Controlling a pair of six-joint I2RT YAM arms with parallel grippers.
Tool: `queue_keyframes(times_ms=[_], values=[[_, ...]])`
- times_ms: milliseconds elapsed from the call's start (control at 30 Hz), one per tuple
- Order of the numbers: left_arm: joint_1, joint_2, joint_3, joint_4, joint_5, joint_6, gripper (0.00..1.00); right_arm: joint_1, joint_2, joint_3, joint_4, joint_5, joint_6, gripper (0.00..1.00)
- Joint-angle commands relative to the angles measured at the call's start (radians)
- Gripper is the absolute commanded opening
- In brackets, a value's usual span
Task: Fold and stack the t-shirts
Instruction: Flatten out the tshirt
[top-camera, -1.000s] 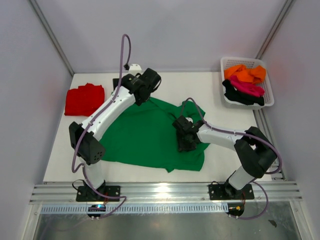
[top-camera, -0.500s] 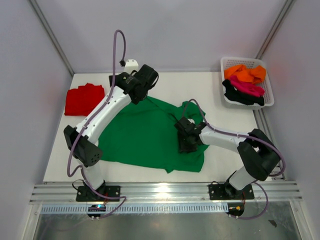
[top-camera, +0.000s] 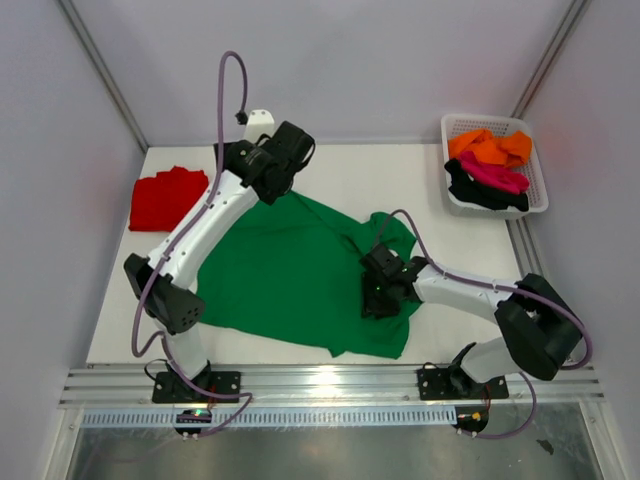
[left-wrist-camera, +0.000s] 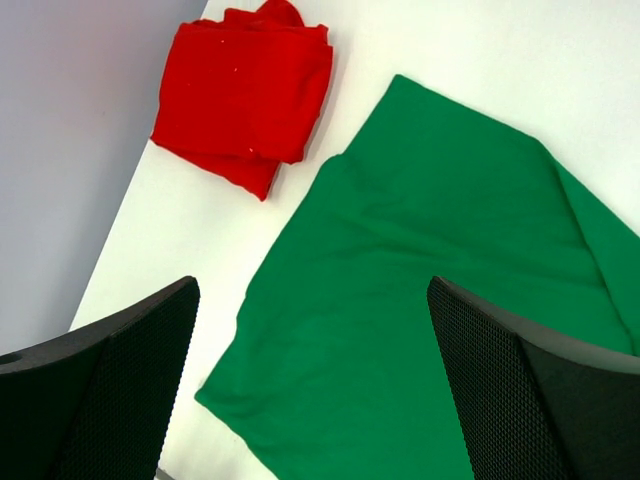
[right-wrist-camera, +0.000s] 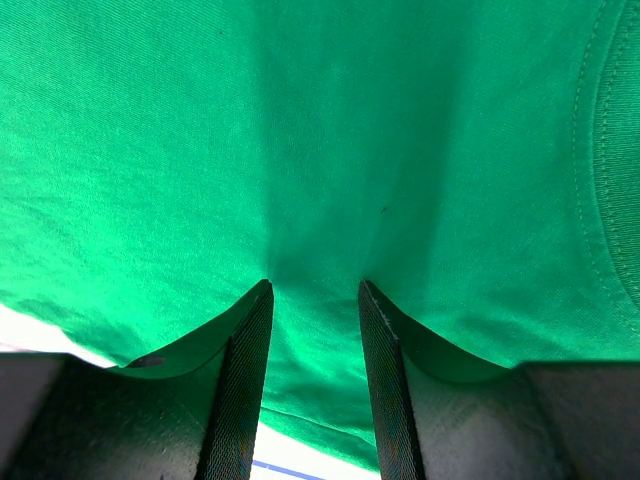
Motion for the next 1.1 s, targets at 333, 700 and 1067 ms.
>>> queue_keyframes(times_ms=[333,700,1067], values=[[0.002,-0.057,0.037,0.011,-0.043,0.014,0.99,0.01,-0.042,-0.1,-0.173,0.009,0.06,0.45],[0.001,-0.048,-0.04,0.006,-0.022,-0.03,0.99,0.01,-0.148,0.216,-0.238,0.371,-0.135,0.45],[0.001,-0.059,-0.048,-0.002,-0.011,-0.05,0.99,0.023,0.005,0.377,-0.344,0.464,-0.147,0.45]])
